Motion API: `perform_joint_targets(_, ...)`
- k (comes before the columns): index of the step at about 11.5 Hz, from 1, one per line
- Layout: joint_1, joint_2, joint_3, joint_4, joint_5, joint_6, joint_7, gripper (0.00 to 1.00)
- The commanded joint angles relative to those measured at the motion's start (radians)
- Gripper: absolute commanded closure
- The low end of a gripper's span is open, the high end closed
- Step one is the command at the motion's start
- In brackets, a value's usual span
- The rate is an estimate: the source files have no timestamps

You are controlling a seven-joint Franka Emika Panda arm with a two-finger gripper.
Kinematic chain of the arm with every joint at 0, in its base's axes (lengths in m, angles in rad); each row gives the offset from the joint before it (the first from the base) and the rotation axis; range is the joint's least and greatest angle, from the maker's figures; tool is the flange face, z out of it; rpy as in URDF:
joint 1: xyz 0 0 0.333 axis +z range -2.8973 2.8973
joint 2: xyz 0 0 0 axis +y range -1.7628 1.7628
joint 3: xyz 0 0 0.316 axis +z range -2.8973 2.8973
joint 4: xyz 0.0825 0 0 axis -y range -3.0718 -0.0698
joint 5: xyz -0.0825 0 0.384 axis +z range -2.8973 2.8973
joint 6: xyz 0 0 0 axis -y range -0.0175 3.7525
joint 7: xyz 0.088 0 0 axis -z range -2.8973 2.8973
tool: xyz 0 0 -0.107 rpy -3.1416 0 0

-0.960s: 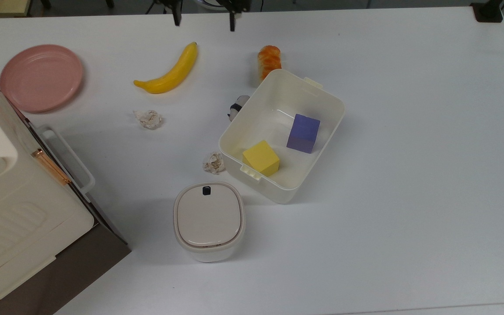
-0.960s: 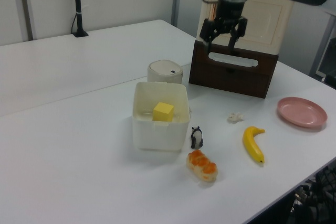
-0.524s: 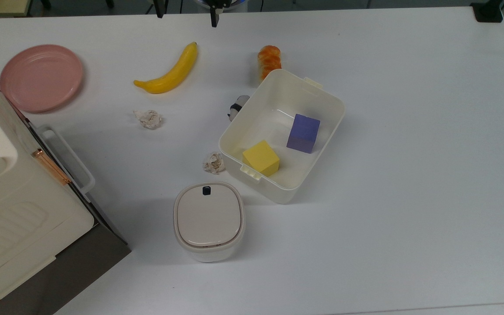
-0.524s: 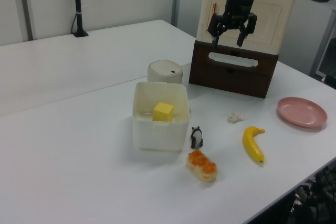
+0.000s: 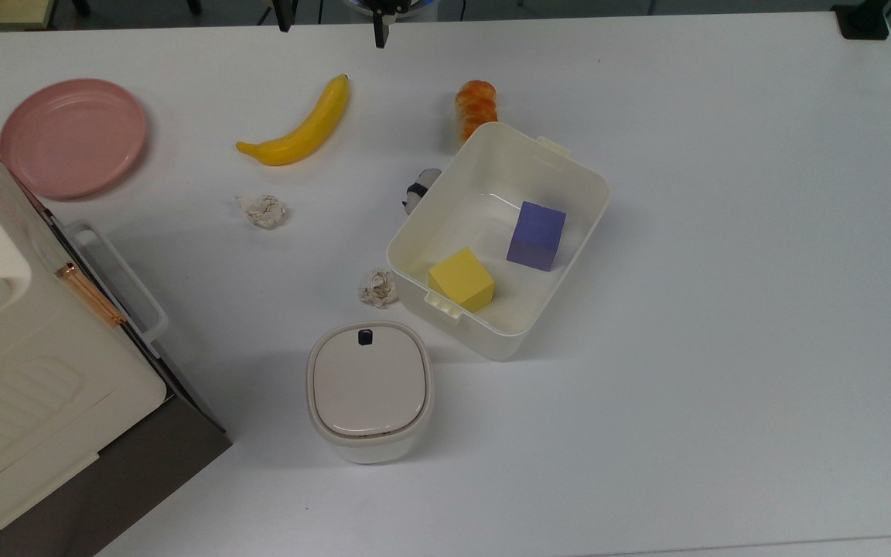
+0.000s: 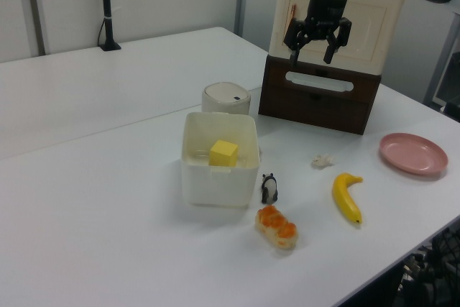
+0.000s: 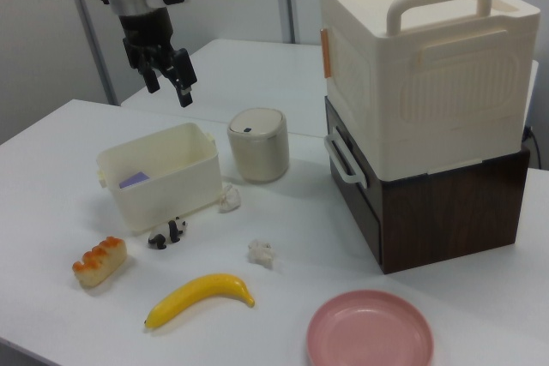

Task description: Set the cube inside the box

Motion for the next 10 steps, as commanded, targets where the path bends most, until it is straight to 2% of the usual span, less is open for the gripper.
perform_joint_targets(1, 0.012, -0.012, -0.009, -0.006, 0.022, -0.015, 0.011, 0.0)
perform_joint_targets(3, 0.043, -0.013, -0.022, -0.007, 0.019, -0.015, 0.011, 0.0)
perform_joint_targets(4, 0.081, -0.012, -0.06, -0.009, 0.019, -0.015, 0.01, 0.0)
perform_joint_targets(5, 0.097, -0.012, -0.078, -0.009, 0.021, -0.014, 0.01, 0.0)
perform_joint_targets(10, 0.094, -0.01, -0.078, -0.009, 0.021, -0.014, 0.008, 0.0)
